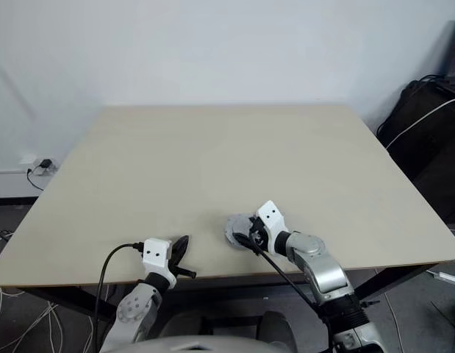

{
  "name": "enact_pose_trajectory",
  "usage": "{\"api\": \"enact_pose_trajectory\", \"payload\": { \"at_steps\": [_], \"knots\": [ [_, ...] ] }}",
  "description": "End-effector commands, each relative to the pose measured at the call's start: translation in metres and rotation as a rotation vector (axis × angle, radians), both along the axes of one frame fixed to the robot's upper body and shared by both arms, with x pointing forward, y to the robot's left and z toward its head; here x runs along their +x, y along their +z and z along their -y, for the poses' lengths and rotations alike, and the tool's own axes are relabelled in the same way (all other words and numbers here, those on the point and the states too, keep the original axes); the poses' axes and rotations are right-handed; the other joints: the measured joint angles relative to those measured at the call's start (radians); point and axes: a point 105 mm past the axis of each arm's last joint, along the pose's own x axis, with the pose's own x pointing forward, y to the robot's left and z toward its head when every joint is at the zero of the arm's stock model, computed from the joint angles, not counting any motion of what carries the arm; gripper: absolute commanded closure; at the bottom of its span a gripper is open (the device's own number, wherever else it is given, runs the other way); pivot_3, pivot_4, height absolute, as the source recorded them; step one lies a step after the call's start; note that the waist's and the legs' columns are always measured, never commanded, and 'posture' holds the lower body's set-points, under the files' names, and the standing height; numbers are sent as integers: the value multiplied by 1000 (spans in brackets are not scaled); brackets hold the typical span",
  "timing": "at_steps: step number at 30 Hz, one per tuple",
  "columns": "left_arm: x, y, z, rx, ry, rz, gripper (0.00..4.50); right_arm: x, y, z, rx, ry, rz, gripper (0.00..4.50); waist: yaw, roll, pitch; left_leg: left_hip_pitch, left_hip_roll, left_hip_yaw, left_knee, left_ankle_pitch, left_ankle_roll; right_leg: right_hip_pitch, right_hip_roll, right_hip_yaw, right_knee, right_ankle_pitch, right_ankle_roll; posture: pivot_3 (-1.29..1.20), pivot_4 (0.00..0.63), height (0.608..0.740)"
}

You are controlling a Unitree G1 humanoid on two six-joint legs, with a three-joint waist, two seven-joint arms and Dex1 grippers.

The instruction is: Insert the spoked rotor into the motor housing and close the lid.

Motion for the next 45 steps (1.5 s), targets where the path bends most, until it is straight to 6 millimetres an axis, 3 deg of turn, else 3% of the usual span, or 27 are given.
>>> {"api": "enact_pose_trajectory", "payload": {
  "at_steps": [1,30,45],
  "knots": [
    [5,12,2,-9,2,52,4500,5,17,1,38,-43,58,1308,0,0,0,0,0,0,0,0,0,0,0,0,0,0,0,0,0,740],
    [4,10,4,-16,-3,44,4500,1,1,-25,-81,-36,12,1308,-6,-1,-2,2,2,0,0,0,0,1,0,0,1,0,0,0,0,740],
    [4,10,4,-15,-5,41,4500,-2,-6,-26,-145,-40,-30,1308,-12,-1,-2,13,7,6,-2,-1,-2,8,0,-1,1,1,-1,0,0,740]
  ]
}}
